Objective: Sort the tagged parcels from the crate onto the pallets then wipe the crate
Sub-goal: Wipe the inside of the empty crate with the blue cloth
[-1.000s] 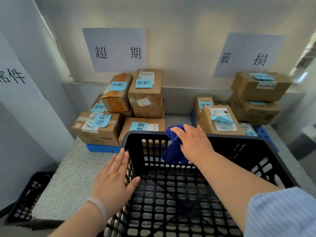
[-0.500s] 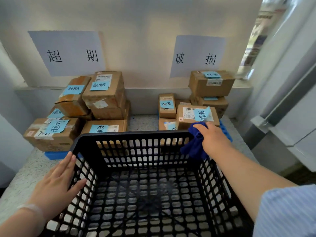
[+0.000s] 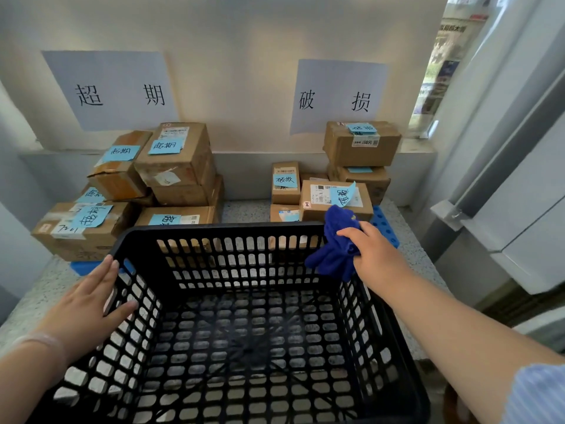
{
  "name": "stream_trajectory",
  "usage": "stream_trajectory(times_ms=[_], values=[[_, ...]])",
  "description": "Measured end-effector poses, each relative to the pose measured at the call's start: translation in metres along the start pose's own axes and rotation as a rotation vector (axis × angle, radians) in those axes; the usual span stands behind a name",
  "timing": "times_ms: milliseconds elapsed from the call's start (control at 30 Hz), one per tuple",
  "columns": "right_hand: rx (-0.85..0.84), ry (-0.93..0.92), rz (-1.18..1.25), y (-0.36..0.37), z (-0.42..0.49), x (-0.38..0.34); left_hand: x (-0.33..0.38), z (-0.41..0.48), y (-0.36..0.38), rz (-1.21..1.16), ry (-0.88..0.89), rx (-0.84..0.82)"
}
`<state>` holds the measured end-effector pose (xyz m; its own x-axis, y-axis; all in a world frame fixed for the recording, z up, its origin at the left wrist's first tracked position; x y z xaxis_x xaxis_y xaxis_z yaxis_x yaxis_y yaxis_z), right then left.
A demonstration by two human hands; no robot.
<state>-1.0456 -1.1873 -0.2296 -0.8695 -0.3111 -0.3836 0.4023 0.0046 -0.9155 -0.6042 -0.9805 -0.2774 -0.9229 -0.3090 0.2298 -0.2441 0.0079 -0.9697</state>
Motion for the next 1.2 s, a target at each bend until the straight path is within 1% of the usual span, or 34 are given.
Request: stream_trajectory(times_ms=[100, 200, 300, 400, 467, 533, 667, 767, 867, 933, 1033, 1100, 1200], values=[[-0.011, -0.021, 0.102, -0.014, -0.029, 0.003, -0.002, 0.001, 0.002, 0.009, -0.002, 0.006], [-0.038, -0.071, 0.147, -0.023, -0.067, 0.005, -0.002, 0.002, 0.002, 0.026, -0.001, 0.004], [-0.041, -0.065, 0.242, -0.034, -0.109, 0.014, 0.000, 0.002, 0.002, 0.043, 0.013, 0.004], [0.038, -0.012, 0.321, -0.045, -0.146, 0.028, 0.002, 0.002, 0.001, 0.047, 0.012, 0.004], [0.112, -0.015, 0.349, -0.052, -0.170, 0.029, 0.002, 0.002, 0.001, 0.050, 0.014, 0.002], [0.145, -0.062, 0.344, -0.054, -0.195, 0.021, 0.002, 0.002, 0.000, 0.050, 0.022, -0.003], [0.126, -0.139, 0.297, -0.046, -0.237, -0.004, 0.003, 0.003, -0.001, 0.057, 0.039, -0.039], [0.184, -0.156, 0.190, -0.033, -0.258, -0.023, 0.003, 0.004, -0.002, 0.029, 0.059, -0.052], [0.192, -0.175, 0.068, -0.005, -0.274, -0.050, 0.004, -0.002, -0.004, -0.068, 0.128, -0.029], [0.208, -0.163, 0.043, 0.015, -0.283, -0.065, 0.002, -0.014, -0.008, -0.130, 0.190, -0.001], [0.272, -0.157, 0.033, 0.036, -0.290, -0.090, 0.000, -0.029, -0.005, -0.080, 0.281, -0.038], [0.324, -0.145, 0.044, 0.045, -0.287, -0.105, -0.002, -0.031, -0.002, -0.044, 0.288, -0.091], [0.411, -0.059, 0.061, 0.047, -0.273, -0.118, -0.001, -0.025, -0.004, -0.045, 0.294, -0.101]])
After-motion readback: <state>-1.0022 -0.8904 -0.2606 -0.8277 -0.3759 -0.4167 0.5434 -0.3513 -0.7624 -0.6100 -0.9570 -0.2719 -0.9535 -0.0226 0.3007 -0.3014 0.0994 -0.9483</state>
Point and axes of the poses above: each hand's wrist, its own z-axis towards the middle knuckle, its own y-axis out of the palm, x = y × z, the point moved 9 cm from there along z, towards the middle knuckle, and after that the axes turned 8 degrees about y, right-handed, at the moved point
